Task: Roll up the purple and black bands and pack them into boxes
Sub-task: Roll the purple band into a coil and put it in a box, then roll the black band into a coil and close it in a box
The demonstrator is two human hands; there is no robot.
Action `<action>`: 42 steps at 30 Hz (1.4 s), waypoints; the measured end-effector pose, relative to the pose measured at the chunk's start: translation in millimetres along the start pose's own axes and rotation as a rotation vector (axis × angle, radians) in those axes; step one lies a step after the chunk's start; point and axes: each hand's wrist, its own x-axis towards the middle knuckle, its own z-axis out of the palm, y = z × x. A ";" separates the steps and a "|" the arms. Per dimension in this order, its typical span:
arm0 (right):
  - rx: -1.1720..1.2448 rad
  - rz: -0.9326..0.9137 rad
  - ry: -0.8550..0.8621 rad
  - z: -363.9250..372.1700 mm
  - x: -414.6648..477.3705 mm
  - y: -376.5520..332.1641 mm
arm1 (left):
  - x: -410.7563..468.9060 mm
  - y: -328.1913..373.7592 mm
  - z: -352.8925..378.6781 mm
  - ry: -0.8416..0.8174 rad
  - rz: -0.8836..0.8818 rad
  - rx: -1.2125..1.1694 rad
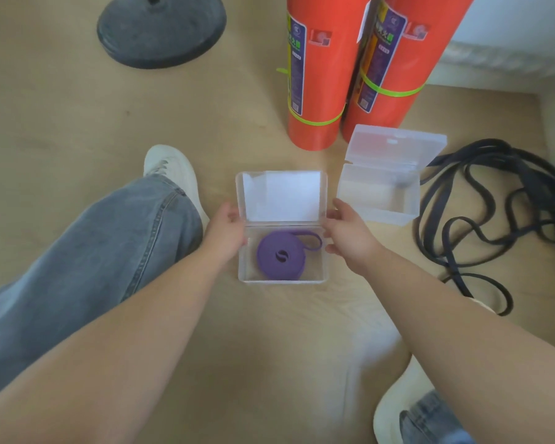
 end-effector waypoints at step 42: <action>-0.146 -0.071 0.109 -4.7 -21.0 24.1 | -13.7 -15.6 23.4 0.138 0.155 0.394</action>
